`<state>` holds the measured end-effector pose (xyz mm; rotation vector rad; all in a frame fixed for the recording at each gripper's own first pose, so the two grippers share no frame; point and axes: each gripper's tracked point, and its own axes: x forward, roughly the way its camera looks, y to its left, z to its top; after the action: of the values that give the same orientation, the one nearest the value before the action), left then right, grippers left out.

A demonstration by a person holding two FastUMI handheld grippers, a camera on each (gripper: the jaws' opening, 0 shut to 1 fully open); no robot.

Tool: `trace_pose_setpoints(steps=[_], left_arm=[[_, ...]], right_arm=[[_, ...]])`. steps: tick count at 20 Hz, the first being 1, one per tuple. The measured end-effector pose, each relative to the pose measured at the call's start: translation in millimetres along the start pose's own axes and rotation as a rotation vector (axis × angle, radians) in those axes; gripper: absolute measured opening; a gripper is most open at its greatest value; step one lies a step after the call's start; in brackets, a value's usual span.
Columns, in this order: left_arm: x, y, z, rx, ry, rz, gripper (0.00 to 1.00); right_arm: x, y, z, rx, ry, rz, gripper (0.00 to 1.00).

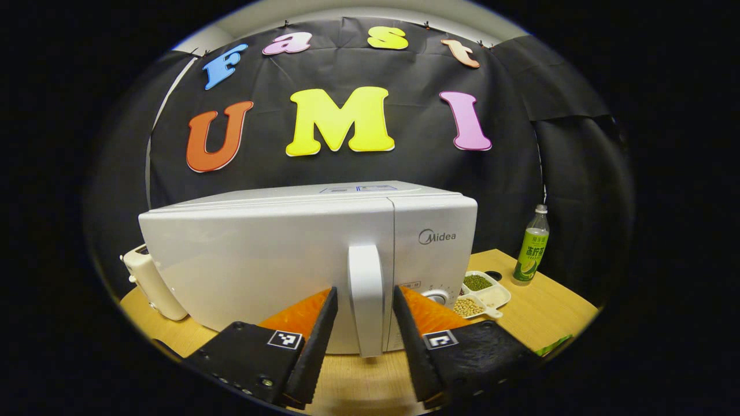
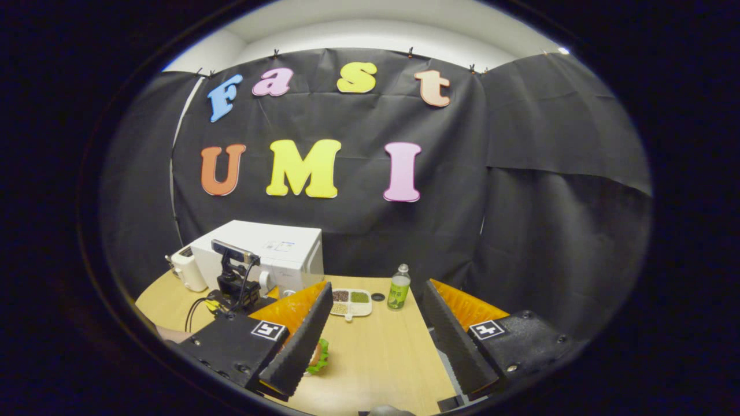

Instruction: Open the microwave oven with the left hand, put the food in, and close the microwave oven.

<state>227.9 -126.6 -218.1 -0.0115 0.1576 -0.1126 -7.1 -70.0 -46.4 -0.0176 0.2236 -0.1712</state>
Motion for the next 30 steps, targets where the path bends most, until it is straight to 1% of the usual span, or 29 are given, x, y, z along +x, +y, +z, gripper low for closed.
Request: trace_pose_setpoints(steps=[1, 3, 5, 6, 7, 8, 9, 11, 12, 13, 14, 15, 16, 17, 18, 19, 21, 22, 23, 24, 25, 26, 27, 28, 29, 30], left_arm=[[1.9, -6.0, -2.9, -0.014, 0.001, -0.028, 0.37], [4.8, -6.2, -2.5, -0.015, 0.007, -0.017, 0.25], [1.0, -5.7, -2.8, -0.024, 0.015, -0.026, 0.2], [2.9, -5.5, -3.9, -0.046, 0.027, -0.039, 0.17], [1.9, -6.1, -5.0, -0.07, 0.041, -0.047, 0.14], [2.1, -6.4, -5.5, -0.075, 0.062, -0.056, 0.11], [-0.3, -6.5, -4.2, -0.07, 0.066, -0.062, 0.08], [-1.5, -6.9, -5.0, -0.072, 0.078, -0.076, 0.09], [-10.2, -5.8, -10.6, -0.086, 0.1, -0.074, 0.09], [-22.2, -5.3, -10.7, -0.077, 0.093, -0.081, 0.08], [-31.3, -4.5, -8.0, -0.049, 0.067, -0.095, 0.09], [-43.1, -1.9, -13.1, -0.04, 0.069, -0.108, 0.09], [-57.4, 1.1, -15.1, -0.05, 0.072, -0.122, 0.08], [-69.3, 3.8, -21.1, -0.065, 0.09, -0.136, 0.08], [-81.0, 7.0, -22.6, -0.063, 0.099, -0.151, 0.1], [-92.5, 11.3, -24.4, -0.051, 0.104, -0.159, 0.1], [-112.6, 21.0, -27.5, -0.006, 0.111, -0.152, 0.13], [-122.3, 30.6, -30.2, 0.016, 0.117, -0.126, 0.21], [-130.7, 38.6, -30.9, 0.03, 0.118, -0.107, 0.25], [-137.4, 45.5, -30.4, 0.044, 0.116, -0.094, 0.3], [-141.9, 52.8, -28.2, 0.063, 0.11, -0.08, 0.45], [-147.7, 60.3, -23.6, 0.066, 0.099, -0.072, 0.63], [-152.8, 65.1, -18.9, 0.065, 0.084, -0.067, 0.68], [-157.6, 75.1, -15.0, 0.072, 0.073, -0.044, 0.8], [-161.1, 80.2, -15.8, 0.064, 0.078, -0.043, 0.85], [-166.4, 81.9, -18.9, 0.048, 0.095, -0.049, 0.95]], right_arm=[[2.3, -0.4, -1.9, 0.0, 0.004, 0.002, 0.92], [5.4, 1.1, -2.9, 0.006, 0.014, 0.012, 0.92], [6.6, 4.2, -3.0, 0.007, 0.017, 0.026, 0.92], [7.2, 6.1, -1.1, 0.006, 0.015, 0.036, 0.92], [8.8, 10.5, 0.3, 0.007, 0.012, 0.048, 1.0], [9.2, 12.2, 0.9, 0.003, 0.009, 0.056, 1.0], [11.2, 14.1, 1.8, 0.002, 0.005, 0.065, 1.0], [13.3, 19.8, 3.2, 0.003, 0.001, 0.086, 1.0], [13.3, 22.3, 4.3, 0.007, -0.004, 0.095, 0.92], [14.8, 24.4, 5.2, 0.003, -0.01, 0.102, 1.0], [15.6, 26.4, 3.1, -0.006, -0.01, 0.104, 1.0], [16.7, 29.8, -0.9, -0.014, -0.006, 0.114, 0.92], [16.4, 34.5, -3.5, -0.018, -0.004, 0.128, 1.0], [16.3, 37.9, -6.3, -0.018, -0.004, 0.136, 0.93], [15.9, 41.3, -7.1, -0.01, -0.003, 0.143, 1.0], [14.2, 45.8, -9.5, -0.002, -0.002, 0.158, 0.92], [12.1, 52.4, -12.8, 0.004, 0.001, 0.174, 0.92], [10.4, 56.1, -13.9, 0.007, 0.001, 0.182, 0.92], [9.0, 60.1, -13.9, 0.009, -0.003, 0.192, 1.0], [7.0, 64.3, -14.4, 0.01, -0.004, 0.199, 1.0], [5.0, 68.6, -16.8, 0.012, -0.003, 0.21, 0.92], [2.6, 73.6, -17.4, 0.014, -0.004, 0.22, 0.92], [0.9, 77.8, -18.2, 0.014, -0.007, 0.228, 1.0], [-1.2, 82.4, -19.1, 0.012, -0.006, 0.236, 0.92], [-3.4, 86.8, -21.4, 0.011, -0.006, 0.243, 0.92], [-4.7, 91.0, -22.4, 0.013, -0.008, 0.251, 0.92]])
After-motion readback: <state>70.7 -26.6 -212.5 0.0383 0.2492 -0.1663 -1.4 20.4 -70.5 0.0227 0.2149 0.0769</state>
